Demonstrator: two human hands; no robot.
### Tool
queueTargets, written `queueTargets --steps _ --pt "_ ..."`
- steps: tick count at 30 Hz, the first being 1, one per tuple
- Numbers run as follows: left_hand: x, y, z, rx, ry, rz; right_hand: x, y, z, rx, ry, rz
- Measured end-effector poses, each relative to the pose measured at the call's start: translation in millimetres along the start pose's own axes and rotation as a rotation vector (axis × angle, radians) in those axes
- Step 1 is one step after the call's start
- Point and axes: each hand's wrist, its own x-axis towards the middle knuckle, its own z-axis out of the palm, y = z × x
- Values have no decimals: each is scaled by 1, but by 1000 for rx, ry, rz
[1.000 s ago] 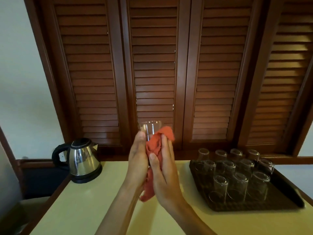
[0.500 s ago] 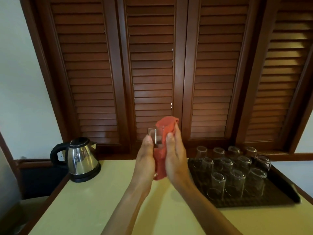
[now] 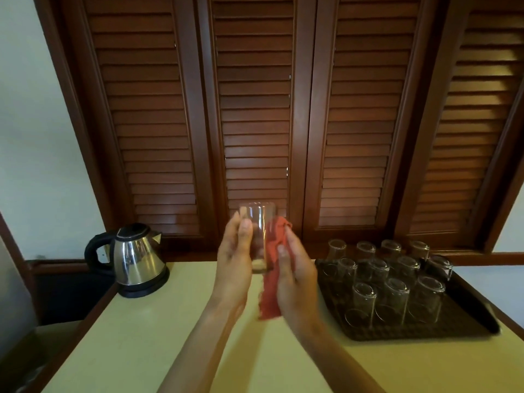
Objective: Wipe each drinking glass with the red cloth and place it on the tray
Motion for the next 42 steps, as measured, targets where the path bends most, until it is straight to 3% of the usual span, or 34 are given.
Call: queueTargets --steps 3,9,12,15,18,21,25,29,33,38,42 --pt "-21 -14 9 12 -52 -91 33 0 -13 49 146 12" --pt "-4 -1 4 -140 15 -60 2 2 -10 -44 67 -110" --pt "-9 0 4 -122 39 -2 25 13 -24 -291 165 -222" --pt "-16 -6 5 -92 50 14 44 14 -38 -587 5 -544" --pt "-16 -8 7 -72 51 15 47 13 -42 -533 -101 -626" --pt "-14 -9 7 -70 47 42 37 8 -40 -303 -13 -478" --pt "-18 -13 12 -119 90 -6 20 -14 -29 217 -14 19" --pt "-20 -12 12 -268 51 -79 -10 -15 -9 149 -188 -84" --pt "-32 -18 15 -203 -61 -135 21 -13 -13 -16 -198 -75" --pt "-10 -9 -1 -315 -8 -164 -19 -5 4 -174 -287 -222" --pt "-26 -14 4 -188 -69 -143 13 -12 -3 162 -196 67"
